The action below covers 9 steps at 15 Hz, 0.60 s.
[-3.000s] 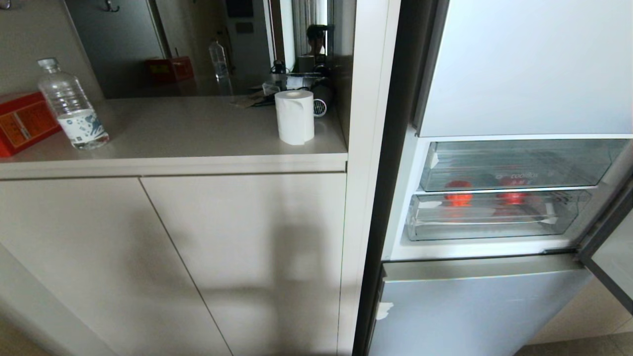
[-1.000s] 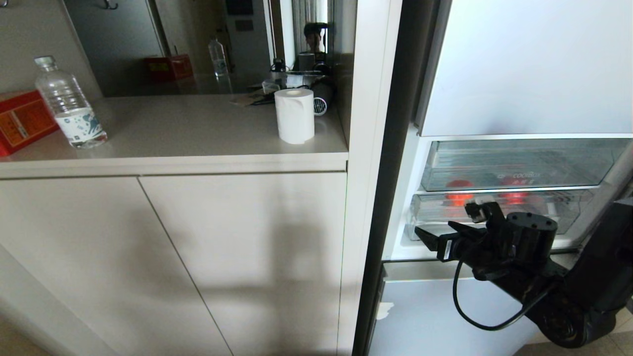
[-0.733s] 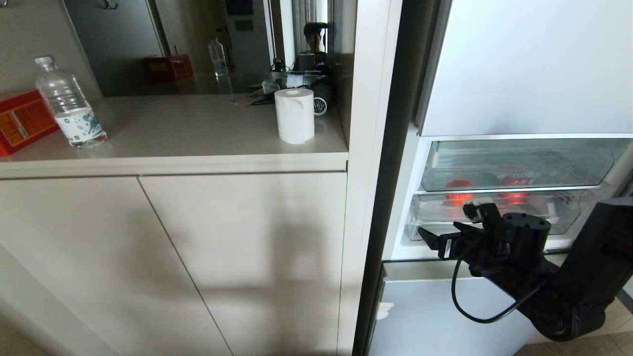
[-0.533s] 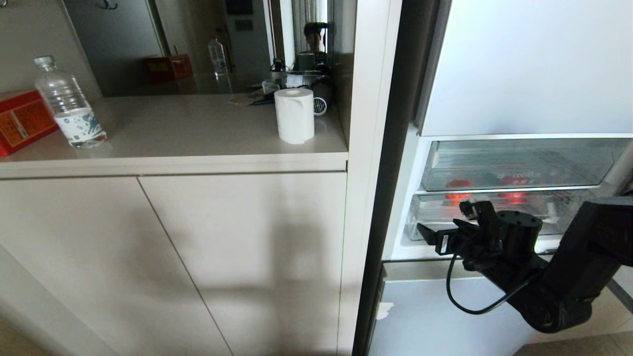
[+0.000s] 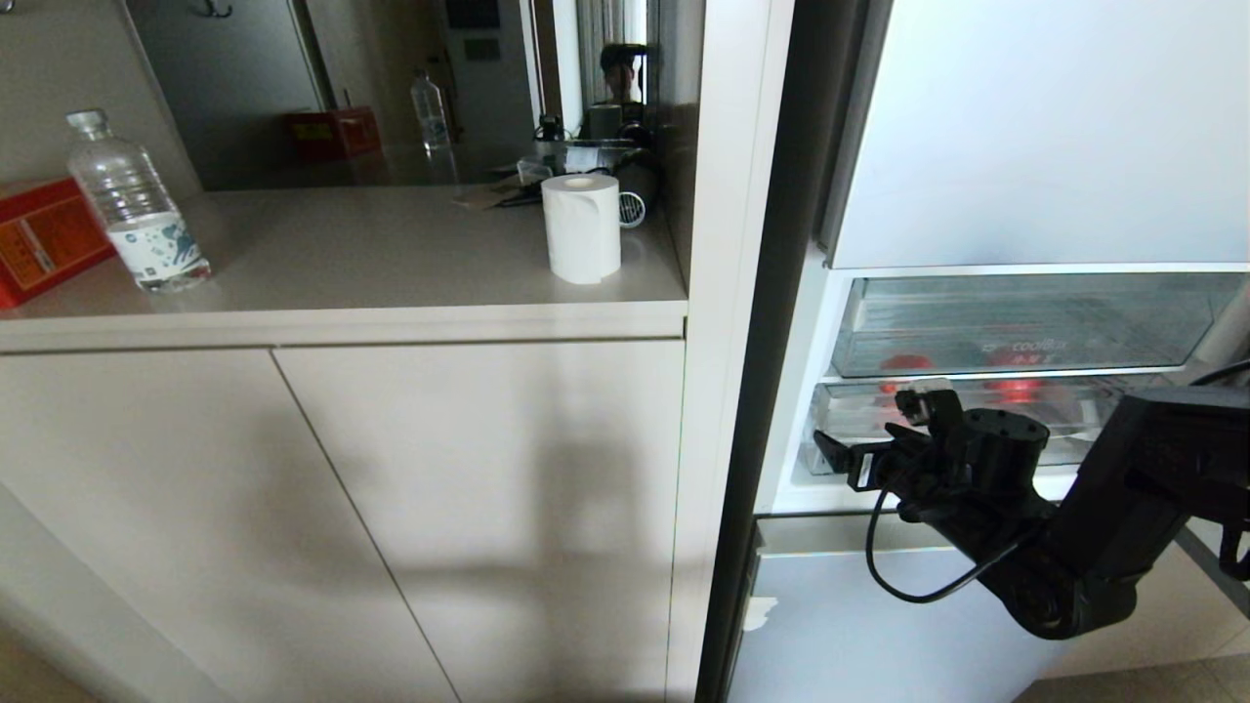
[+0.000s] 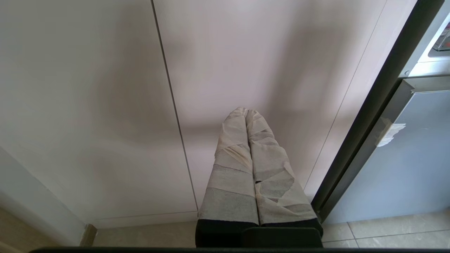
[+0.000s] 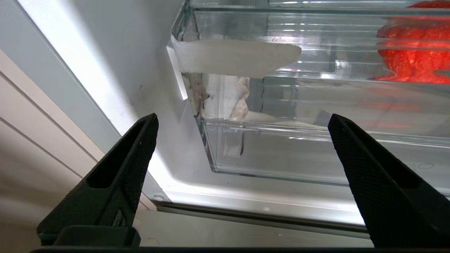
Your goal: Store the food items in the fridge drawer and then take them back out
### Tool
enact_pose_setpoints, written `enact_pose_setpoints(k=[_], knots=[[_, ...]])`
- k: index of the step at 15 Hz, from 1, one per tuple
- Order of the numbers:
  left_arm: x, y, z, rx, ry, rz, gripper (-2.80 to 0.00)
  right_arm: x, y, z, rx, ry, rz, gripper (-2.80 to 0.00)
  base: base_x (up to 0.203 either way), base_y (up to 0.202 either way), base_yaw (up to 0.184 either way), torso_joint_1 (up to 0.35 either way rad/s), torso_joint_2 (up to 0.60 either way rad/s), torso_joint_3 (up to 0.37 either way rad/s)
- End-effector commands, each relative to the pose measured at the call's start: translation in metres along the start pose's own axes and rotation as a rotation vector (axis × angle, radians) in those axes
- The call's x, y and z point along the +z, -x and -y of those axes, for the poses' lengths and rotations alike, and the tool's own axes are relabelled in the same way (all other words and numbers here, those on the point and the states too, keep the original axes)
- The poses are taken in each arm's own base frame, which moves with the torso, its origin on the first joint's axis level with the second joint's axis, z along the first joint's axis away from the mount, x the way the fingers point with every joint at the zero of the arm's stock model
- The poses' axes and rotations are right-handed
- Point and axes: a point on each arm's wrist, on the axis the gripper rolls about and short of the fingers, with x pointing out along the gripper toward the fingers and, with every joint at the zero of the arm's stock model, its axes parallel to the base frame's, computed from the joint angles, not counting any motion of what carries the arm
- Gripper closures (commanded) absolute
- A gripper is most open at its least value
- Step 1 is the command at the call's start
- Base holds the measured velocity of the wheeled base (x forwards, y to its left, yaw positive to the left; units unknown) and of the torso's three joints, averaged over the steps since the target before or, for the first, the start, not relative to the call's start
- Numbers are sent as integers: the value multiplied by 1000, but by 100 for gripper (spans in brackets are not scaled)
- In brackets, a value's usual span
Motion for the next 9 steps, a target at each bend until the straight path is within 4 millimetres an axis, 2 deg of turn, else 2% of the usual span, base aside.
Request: enact_pose_setpoints(k=[1, 5, 9], knots=[[0, 0, 0, 0, 0, -2, 0, 2, 0, -2, 7, -5, 12, -280, 0, 0, 0, 0, 0, 0], [0, 0, 0, 0, 0, -2, 0, -1, -7, -9, 16, -8, 15, -280, 0, 0, 0, 0, 0, 0], [0, 0, 0, 0, 0, -2, 0, -2, -19, -9, -58, -13, 43, -280, 0, 0, 0, 0, 0, 0]])
